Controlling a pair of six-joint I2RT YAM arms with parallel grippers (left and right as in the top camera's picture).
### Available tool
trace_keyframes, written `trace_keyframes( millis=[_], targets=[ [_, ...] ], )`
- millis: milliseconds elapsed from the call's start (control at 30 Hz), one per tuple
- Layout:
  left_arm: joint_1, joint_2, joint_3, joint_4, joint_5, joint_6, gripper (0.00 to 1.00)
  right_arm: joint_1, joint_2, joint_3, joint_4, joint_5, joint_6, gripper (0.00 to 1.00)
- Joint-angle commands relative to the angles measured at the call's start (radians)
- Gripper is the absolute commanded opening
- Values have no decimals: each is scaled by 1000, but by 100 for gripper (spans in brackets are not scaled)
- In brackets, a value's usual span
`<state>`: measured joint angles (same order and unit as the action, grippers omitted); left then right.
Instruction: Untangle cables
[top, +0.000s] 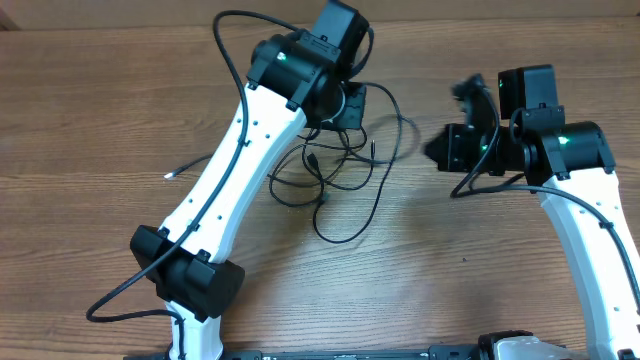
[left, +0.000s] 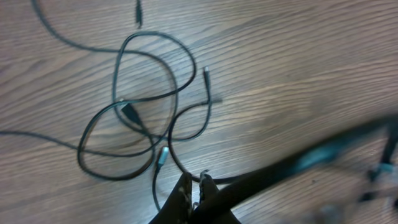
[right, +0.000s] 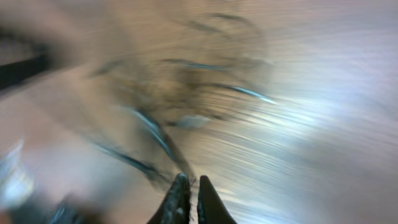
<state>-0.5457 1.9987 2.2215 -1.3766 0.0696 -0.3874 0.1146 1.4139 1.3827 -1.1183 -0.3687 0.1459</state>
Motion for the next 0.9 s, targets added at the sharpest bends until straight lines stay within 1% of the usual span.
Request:
trace_keyframes(
  millis=[0,100,167,233,267,333,400,433,467,533,733,867],
  targets=[
    [38,-4,6,-22,-23,-9,4,-3,-3,24,-37,534,304,4],
    [45,-4,6,-36,-25,-9,4,-3,-3,24,-40,576,304,4],
    [45,-5,6,-41,-25,-9,4,-3,-3,24,-41,603,331,4],
    [45,-5,6,-41,-21,-9,4,-3,-3,24,-23,566,350,4],
    [41,-5,6,-41,-18,-9,4,-3,-3,24,-3,498,324,4],
    [35,-5,6,-39,-17,-10,4,-2,-3,24,39,291,178,5],
    [29,-5,6,-34,-18,-10,4,-2,-3,24,73,-31,-23,18],
    [27,-5,6,-33,-18,-10,4,-2,-3,24,79,-168,-101,25],
    [24,-5,6,-32,-18,-10,4,-2,-3,24,82,-270,-155,32],
    [19,-5,6,-30,-18,-10,4,0,-3,24,95,-360,-184,36],
    [8,-5,6,-29,45,-10,4,37,-3,24,154,-357,-185,36],
    [-11,-5,6,-30,61,-10,4,71,-3,24,198,-272,-184,35]
  ],
)
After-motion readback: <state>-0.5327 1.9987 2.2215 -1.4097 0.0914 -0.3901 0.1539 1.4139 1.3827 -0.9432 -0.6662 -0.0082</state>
